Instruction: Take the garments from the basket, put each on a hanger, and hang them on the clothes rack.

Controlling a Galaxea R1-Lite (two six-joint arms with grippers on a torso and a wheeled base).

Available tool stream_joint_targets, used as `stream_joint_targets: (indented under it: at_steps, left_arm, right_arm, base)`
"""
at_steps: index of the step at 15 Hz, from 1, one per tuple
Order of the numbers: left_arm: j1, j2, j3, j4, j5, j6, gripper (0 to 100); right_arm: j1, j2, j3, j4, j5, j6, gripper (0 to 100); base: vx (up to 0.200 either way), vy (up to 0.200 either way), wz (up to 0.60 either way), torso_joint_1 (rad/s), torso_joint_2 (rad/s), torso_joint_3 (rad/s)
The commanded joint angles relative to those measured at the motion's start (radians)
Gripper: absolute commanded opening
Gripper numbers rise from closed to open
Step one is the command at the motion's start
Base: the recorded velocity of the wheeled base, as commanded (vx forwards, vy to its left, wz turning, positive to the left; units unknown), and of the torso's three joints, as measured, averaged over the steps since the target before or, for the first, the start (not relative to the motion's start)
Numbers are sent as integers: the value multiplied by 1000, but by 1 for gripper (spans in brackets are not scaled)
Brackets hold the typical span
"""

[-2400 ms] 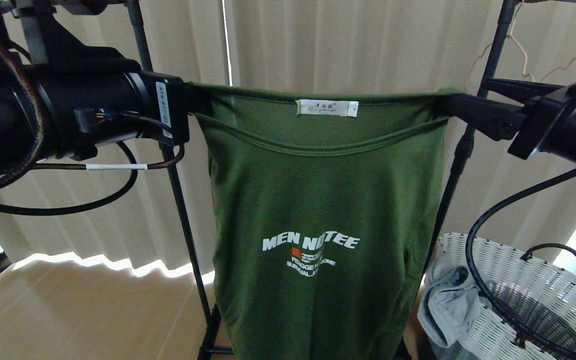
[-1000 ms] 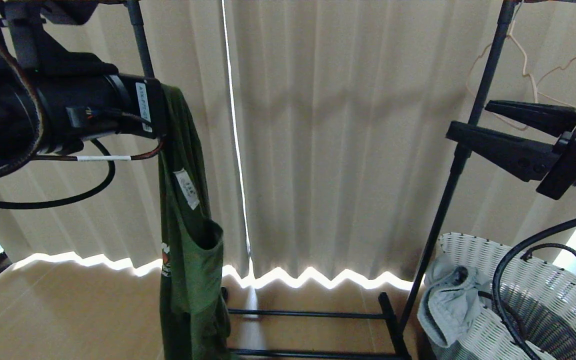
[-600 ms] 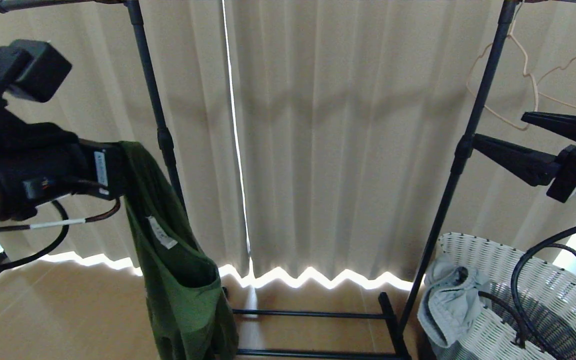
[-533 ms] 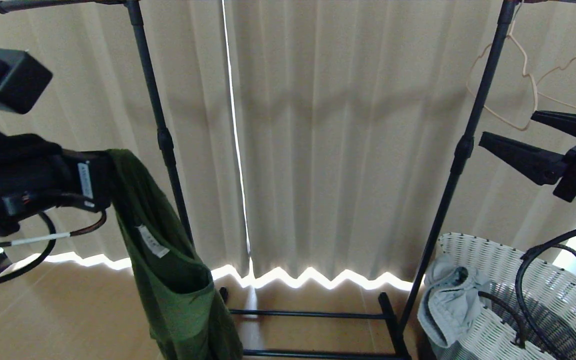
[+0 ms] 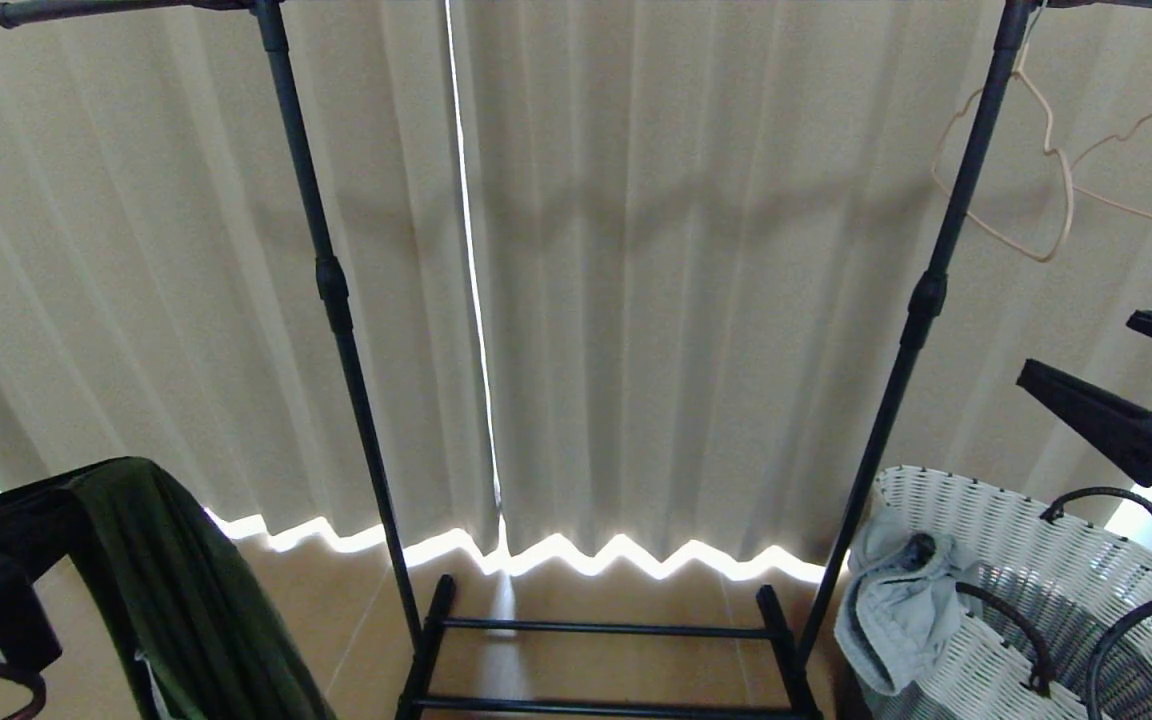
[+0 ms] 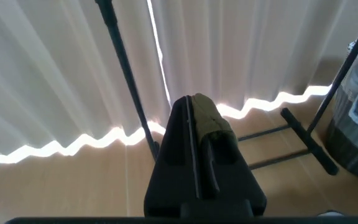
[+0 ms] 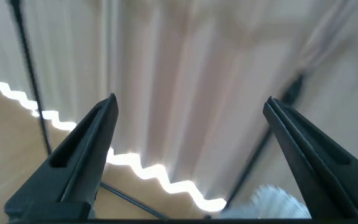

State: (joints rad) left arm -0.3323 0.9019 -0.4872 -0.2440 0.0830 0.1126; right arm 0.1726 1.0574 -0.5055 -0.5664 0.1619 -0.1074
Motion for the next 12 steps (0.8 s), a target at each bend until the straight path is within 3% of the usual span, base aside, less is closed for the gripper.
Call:
stream_joint_targets:
  at_steps: [1,5,9,12]
  left_arm:
    - [16,-35,19,0,-2,6,0]
    - [125,-32,19,0,-2,9,0]
    - [138,-14,21,0,0,2,0]
    - [222,9,19,-9,-2,4,0]
  right_arm:
    - [-19,-68,50,-1,1,2,100]
    - [-33,-88,107,5,1,5,100]
    - [-44,-90,107,5,2,5,100]
    - [-61,-90,107,5,2,5,100]
  base:
    - [0,0,0,0,0,0]
    - [0,0,0,0,0,0]
    - [0,0,0,0,0,0]
    - [0,0,0,0,0,0]
